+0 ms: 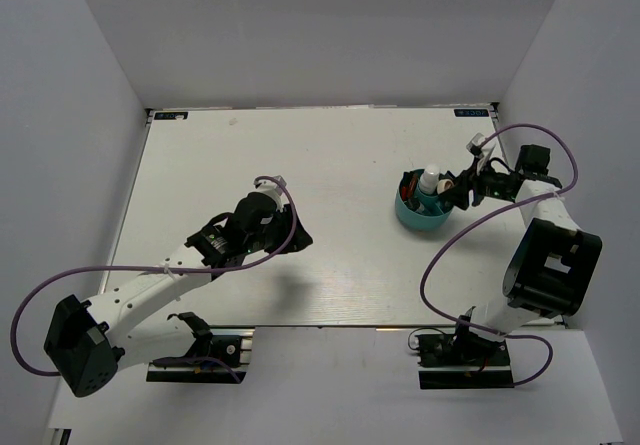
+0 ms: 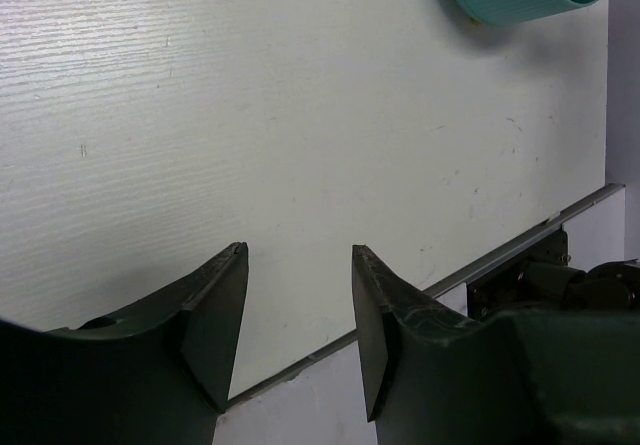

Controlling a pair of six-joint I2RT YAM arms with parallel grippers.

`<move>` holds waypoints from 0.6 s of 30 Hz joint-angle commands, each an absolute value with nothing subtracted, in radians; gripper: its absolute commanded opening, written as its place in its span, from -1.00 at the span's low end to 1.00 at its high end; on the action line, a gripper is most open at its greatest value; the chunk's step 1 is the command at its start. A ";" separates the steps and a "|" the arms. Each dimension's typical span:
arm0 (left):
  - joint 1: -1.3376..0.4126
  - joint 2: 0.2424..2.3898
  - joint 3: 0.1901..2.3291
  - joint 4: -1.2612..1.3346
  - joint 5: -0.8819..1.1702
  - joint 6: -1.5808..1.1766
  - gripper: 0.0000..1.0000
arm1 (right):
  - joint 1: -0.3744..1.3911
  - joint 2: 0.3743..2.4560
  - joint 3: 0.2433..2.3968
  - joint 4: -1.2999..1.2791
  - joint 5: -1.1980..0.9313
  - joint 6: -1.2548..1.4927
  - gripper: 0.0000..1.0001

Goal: Organize the makeup

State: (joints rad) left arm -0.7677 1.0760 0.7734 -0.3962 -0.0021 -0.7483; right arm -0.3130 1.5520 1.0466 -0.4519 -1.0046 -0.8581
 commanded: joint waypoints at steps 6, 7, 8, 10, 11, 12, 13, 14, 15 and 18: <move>-0.770 1.078 0.811 -0.403 -0.006 -0.738 0.12 | -0.314 1.574 1.032 -0.420 -1.028 -0.868 -0.71; -0.770 1.078 0.811 -0.403 -0.006 -0.738 0.12 | -0.316 1.577 1.034 -0.419 -1.028 -0.868 -0.69; -0.770 1.078 0.813 -0.403 -0.008 -0.738 0.12 | -0.314 1.578 1.034 -0.417 -1.028 -0.868 -0.67; -0.770 1.078 0.813 -0.405 -0.008 -0.738 0.12 | -0.316 1.580 1.035 -0.417 -1.026 -0.868 -0.61; -0.770 1.077 0.813 -0.405 -0.006 -0.739 0.12 | -0.314 1.580 1.035 -0.417 -1.026 -0.868 -0.59; -0.770 1.077 0.813 -0.406 -0.006 -0.739 0.12 | -0.316 1.582 1.035 -0.417 -1.026 -0.868 -0.54; -0.770 1.077 0.815 -0.407 -0.006 -0.739 0.12 | -0.314 1.582 1.035 -0.417 -1.026 -0.868 -0.51; -0.770 1.075 0.813 -0.407 -0.006 -0.739 0.12 | -0.314 1.582 1.035 -0.416 -1.025 -0.868 -0.49; -0.770 1.075 0.811 -0.407 -0.006 -0.741 0.12 | -0.314 1.582 1.035 -0.419 -1.022 -0.868 -0.40; -0.770 1.074 0.810 -0.407 -0.006 -0.742 0.12 | -0.314 1.583 1.034 -0.422 -1.020 -0.871 -0.25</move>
